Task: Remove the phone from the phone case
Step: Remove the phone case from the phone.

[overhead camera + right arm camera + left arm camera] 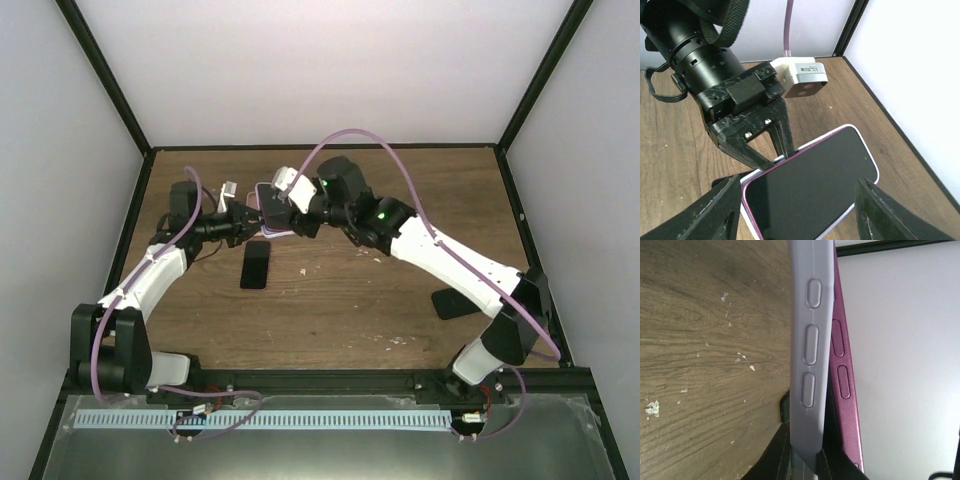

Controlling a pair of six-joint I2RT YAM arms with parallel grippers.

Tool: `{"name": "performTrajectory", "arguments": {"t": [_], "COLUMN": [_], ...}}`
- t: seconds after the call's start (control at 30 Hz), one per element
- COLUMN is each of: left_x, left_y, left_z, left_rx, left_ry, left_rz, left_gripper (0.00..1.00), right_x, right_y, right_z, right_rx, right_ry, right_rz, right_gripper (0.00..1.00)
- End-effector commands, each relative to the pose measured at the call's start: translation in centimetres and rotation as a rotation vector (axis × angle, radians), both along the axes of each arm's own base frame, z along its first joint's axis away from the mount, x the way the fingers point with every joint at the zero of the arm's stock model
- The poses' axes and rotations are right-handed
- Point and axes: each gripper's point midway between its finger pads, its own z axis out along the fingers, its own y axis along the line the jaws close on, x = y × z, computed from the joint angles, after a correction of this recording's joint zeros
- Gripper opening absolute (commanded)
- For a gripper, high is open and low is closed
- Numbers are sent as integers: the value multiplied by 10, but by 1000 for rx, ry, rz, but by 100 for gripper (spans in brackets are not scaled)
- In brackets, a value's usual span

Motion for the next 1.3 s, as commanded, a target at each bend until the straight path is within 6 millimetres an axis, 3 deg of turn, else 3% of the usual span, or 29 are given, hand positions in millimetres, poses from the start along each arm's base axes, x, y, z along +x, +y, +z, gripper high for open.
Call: {"name": "performTrajectory", "arguments": {"t": [0.0, 0.3, 0.63, 1.03, 1.27], "left_x": [4, 6, 5, 2, -4], "left_y": [0, 0, -2, -5, -11], "left_z": [21, 15, 17, 17, 18], "left_rx": [-31, -53, -77, -94, -98], "left_ry": [-9, 45, 36, 41, 35], "left_rz": [23, 32, 26, 1, -30], "left_gripper": [0, 0, 0, 0, 0], "right_x": [-1, -11, 9, 37, 47], "right_y": [7, 25, 22, 8, 6], "right_z": [5, -28, -52, -43, -44], "right_rx": [-54, -151, -228, -265, -315], "right_ry": [-140, -192, -241, -438, -571], "right_rz": [-55, -56, -140, -285, -308], "right_gripper": [60, 60, 60, 47, 45]}}
